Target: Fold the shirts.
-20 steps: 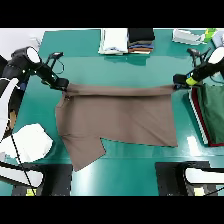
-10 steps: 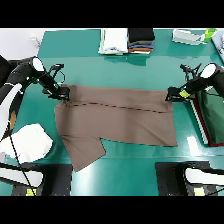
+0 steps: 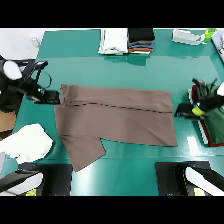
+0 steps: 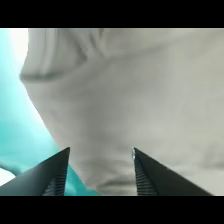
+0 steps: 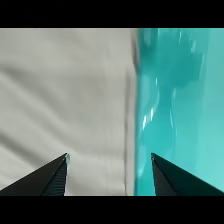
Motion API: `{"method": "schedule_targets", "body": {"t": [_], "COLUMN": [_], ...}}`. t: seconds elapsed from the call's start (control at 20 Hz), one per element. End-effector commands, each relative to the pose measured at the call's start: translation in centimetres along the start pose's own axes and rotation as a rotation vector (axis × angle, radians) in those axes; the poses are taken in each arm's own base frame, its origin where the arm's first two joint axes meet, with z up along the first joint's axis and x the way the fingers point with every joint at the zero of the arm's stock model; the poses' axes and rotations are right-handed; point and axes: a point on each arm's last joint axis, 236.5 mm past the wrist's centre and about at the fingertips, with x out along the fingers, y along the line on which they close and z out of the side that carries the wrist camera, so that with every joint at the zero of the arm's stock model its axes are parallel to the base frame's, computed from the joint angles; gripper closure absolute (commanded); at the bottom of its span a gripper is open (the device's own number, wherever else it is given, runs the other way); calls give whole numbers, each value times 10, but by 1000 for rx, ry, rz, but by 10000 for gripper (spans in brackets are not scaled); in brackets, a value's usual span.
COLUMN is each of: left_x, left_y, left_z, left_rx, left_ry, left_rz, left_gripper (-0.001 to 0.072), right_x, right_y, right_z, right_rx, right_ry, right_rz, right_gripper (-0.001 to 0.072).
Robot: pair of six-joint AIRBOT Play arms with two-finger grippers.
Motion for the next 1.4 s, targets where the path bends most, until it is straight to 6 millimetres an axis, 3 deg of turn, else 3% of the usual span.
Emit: {"method": "schedule_targets", "body": {"t": [0.0, 0.2, 0.45, 0.55, 0.65, 0.7, 0.95, 1.05, 1.2, 1.35], "left_x": [9, 34, 37, 37, 36, 35, 39, 50, 73, 88], "left_y": [-6, -8, -7, -7, -5, -3, -1, -4, -24, -28], "left_z": [-40, -70, -68, -68, -76, -84, -124, -149, -178, -184], "left_rx": [-44, -72, -73, -72, -67, -63, -91, -133, -190, -206], "left_ry": [-17, 63, 49, 52, 85, 114, 204, 224, 277, 264], "left_rz": [-34, -61, -60, -60, -51, -39, -32, -50, -152, -181], "left_gripper": [230, 230, 230, 230, 229, 230, 229, 228, 228, 228], "right_x": [27, 52, 72, 81, 86, 86, 74, 67, 61, 62], "right_y": [-20, -19, -5, 1, 6, 9, 18, 21, 24, 23], "right_z": [-65, -99, -108, -109, -112, -114, -99, -91, -86, -87], "right_rx": [73, 108, 88, 43, 0, -15, -41, -25, -17, -13], "right_ry": [101, 154, 206, 230, 252, 257, 132, 67, 24, 32], "right_rz": [-12, 2, 0, -12, -21, -23, -10, 1, 11, 10], "right_gripper": [121, 163, 185, 356, 617, 691, 692, 692, 691, 692]}}
